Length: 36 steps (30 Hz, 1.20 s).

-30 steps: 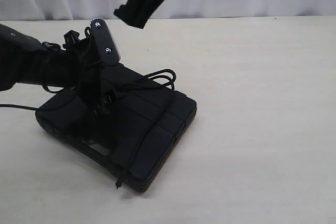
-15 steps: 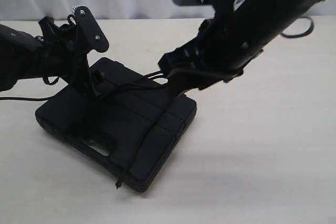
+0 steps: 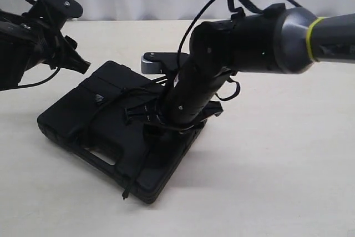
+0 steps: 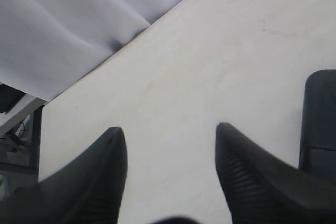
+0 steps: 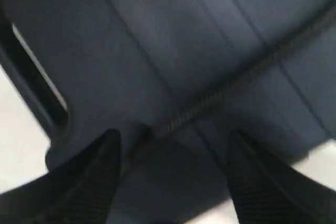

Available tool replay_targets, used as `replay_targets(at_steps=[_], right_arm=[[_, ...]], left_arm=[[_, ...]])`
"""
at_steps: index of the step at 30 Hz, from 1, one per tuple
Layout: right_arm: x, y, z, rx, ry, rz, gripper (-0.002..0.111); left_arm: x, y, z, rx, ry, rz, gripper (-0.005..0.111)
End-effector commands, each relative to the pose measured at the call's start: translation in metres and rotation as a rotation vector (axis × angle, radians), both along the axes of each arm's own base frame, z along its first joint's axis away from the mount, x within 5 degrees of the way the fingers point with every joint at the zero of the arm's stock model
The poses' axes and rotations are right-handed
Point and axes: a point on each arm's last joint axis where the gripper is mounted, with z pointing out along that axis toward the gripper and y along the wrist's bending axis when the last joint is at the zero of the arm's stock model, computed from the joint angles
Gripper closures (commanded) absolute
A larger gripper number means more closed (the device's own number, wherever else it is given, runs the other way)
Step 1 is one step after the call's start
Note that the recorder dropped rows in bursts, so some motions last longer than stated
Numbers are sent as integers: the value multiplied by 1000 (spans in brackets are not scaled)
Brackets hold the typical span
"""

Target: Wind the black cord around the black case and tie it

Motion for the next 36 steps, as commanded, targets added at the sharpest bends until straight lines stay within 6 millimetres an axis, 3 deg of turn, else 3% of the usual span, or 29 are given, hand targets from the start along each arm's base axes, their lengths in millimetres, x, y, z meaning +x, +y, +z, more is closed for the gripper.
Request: replay_targets(at_steps=[1,5,7,10,13,15,17,19,23,28,29,32,34,36], right_arm=[[11,5,-6,43,-84,-46,55],[12,-3,-16,-64,-92,25,80],[13,-12,-18,-192,-122,118,104],[13,-29,-12,-368,-142,157,104],[11,-29,12,-289,-192,60,103],[7,-20,26,-132,-181,14,84],[6,-15,23,-85,-147,-18,63],[6,-10,11,-44,-79,-93,58],[13,2,-11,21,-53,-163,65],[17,3,-21,20,-60,-169,65],[18,1,-26,-18,-65,-142,69],[22,-27,-29,-262,-48,-72,104],[29,-46,-21,-399,-32,-62,104],[37,-42,-8,-409,-73,-46,104]], left_arm=[[0,-1,4,-36,-5,5,58],[1,-2,4,-25,-10,-5,58],[1,-2,4,-23,-11,-8,58],[-1,-12,1,-63,35,-117,59],[-1,-16,0,-67,49,-166,59],[-1,-15,0,-69,48,-160,58],[0,-16,1,-99,51,-143,58],[0,-16,1,-112,55,-131,58],[-1,-16,2,-120,55,-127,58],[-1,-16,3,-121,51,-127,58],[-1,-16,3,-121,51,-127,58],[-1,-16,3,-123,53,-131,58],[-1,-17,3,-119,52,-135,58],[-2,-20,2,-140,70,-167,59]])
